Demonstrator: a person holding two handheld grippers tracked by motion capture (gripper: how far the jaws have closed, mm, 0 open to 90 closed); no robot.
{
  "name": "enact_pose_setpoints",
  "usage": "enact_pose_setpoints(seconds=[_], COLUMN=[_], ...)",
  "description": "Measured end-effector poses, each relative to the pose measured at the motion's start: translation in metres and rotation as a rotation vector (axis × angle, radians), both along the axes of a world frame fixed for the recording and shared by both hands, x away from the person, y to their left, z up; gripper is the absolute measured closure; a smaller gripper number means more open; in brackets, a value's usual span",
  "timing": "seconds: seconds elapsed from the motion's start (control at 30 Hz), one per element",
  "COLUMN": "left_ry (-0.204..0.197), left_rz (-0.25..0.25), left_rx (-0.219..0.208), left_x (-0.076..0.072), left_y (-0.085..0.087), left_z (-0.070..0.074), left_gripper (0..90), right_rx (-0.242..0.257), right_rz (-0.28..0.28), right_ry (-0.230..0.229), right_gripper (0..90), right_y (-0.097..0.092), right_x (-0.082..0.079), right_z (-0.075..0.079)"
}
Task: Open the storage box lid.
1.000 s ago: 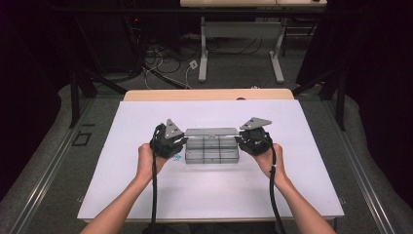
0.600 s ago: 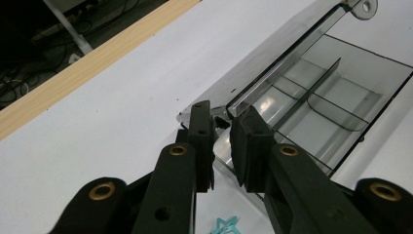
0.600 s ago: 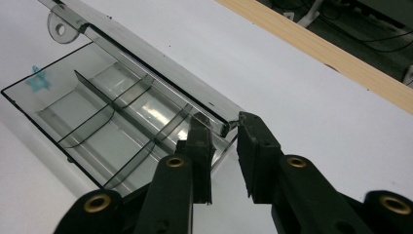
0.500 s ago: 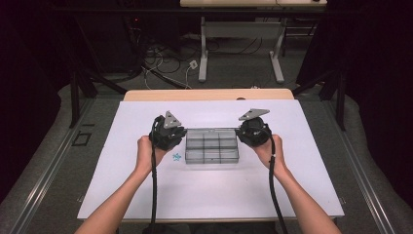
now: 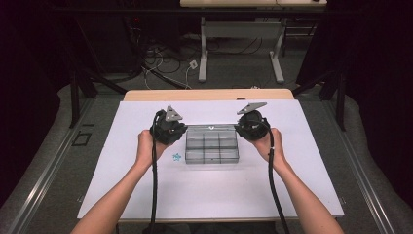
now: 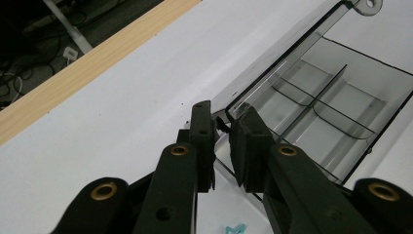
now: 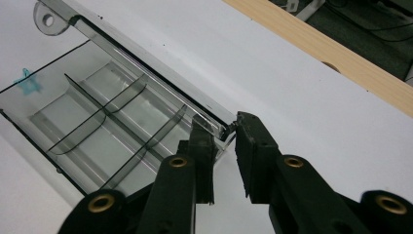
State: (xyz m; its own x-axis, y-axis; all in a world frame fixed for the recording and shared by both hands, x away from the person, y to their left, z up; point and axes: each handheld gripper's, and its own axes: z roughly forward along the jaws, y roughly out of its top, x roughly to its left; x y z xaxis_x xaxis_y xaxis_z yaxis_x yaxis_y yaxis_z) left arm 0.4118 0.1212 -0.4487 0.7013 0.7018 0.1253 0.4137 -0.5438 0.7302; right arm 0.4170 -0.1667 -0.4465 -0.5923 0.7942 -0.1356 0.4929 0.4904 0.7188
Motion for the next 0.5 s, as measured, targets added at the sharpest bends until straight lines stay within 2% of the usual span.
enact_pose_setpoints(seconds=[0.1,0.27,0.3,0.33,0.5], left_ry=[0.025,0.044,0.060,0.058,0.094], left_rz=[0.004,-0.003,-0.009,0.000,0.003], left_rx=[-0.010,0.013,0.032,0.018,0.008], left_x=[0.005,0.011,0.012,0.013,0.022], left_y=[0.000,-0.002,-0.001,-0.002,-0.001], left_z=[0.002,0.004,0.005,0.004,0.002], left_gripper=[79.6,79.1,79.0,78.9,78.5], right_rx=[-0.016,-0.008,-0.016,-0.016,-0.015], right_rz=[0.003,0.001,0.006,0.003,0.004], right_ry=[0.017,0.039,0.040,0.048,0.061], right_gripper=[77.6,77.5,77.5,77.5,77.5], right_y=[0.000,0.000,0.000,0.000,0.000], right_x=[0.003,0.009,0.010,0.011,0.017], right_z=[0.003,0.005,0.005,0.004,0.002])
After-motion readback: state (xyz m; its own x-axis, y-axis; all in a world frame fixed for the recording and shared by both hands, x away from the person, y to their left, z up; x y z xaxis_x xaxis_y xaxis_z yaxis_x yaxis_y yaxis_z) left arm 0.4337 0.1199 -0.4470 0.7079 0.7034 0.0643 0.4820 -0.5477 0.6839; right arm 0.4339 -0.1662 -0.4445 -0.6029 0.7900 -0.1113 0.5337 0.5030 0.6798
